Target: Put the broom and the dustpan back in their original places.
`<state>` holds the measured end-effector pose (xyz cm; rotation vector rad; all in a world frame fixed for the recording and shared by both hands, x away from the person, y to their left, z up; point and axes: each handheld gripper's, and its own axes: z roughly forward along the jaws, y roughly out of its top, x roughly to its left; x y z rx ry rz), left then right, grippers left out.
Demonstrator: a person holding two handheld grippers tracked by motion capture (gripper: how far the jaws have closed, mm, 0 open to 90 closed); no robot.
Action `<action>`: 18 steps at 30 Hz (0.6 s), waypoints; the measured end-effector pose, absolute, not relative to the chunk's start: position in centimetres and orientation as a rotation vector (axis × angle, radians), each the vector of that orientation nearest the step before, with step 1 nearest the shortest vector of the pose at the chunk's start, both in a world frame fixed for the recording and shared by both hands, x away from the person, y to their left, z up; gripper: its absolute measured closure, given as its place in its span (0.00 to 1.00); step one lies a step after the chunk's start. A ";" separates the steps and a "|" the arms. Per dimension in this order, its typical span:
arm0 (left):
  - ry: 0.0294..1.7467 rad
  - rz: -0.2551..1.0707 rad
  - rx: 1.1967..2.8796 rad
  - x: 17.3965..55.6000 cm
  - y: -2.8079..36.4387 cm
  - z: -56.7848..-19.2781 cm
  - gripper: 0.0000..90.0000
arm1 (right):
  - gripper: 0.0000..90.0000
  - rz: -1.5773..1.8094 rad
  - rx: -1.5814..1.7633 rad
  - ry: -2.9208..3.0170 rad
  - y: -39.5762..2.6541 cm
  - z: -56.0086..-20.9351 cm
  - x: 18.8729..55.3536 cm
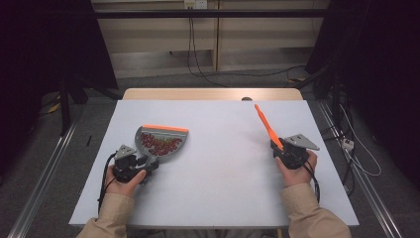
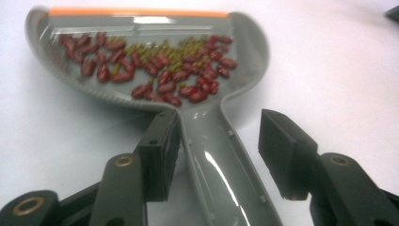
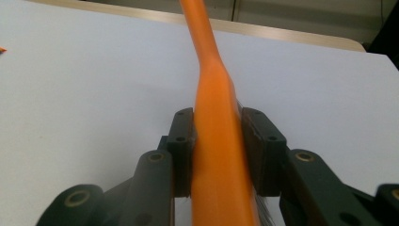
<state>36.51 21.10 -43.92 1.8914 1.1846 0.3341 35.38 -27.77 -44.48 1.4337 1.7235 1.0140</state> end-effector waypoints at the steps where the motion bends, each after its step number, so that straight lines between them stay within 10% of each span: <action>1: 1.179 0.334 1.889 36.5 21.0 -43.8 0.51 | 0.72 1.024 1.440 1.723 -27.8 -44.5 35.4; 18: 0.993 0.327 1.834 36.0 21.3 -42.9 0.19 | 0.40 1.286 1.359 1.862 -27.1 -44.0 33.8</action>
